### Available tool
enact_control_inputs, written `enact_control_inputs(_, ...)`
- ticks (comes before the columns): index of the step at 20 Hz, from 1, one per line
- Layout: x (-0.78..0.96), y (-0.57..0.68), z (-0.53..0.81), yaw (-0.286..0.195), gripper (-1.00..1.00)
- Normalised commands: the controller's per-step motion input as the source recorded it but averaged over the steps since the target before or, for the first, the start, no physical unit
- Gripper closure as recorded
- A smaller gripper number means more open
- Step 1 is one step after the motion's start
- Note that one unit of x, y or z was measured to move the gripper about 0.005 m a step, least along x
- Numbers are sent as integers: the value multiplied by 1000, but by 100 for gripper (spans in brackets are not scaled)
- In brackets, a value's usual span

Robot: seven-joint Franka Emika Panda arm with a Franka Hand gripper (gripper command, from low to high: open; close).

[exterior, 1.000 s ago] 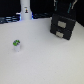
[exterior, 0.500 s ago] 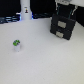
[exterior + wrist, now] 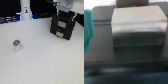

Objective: Open the kcup holder, insert the kcup into the holder, and close the kcup holder

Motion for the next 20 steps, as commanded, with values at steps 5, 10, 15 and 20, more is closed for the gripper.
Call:
enact_control_inputs(5,-325,1,-391,18,-100)
enact_control_inputs(10,-406,27,-254,12,100)
enact_control_inputs(15,-196,55,-44,-3,100)
enact_control_inputs(20,169,-31,8,-11,100)
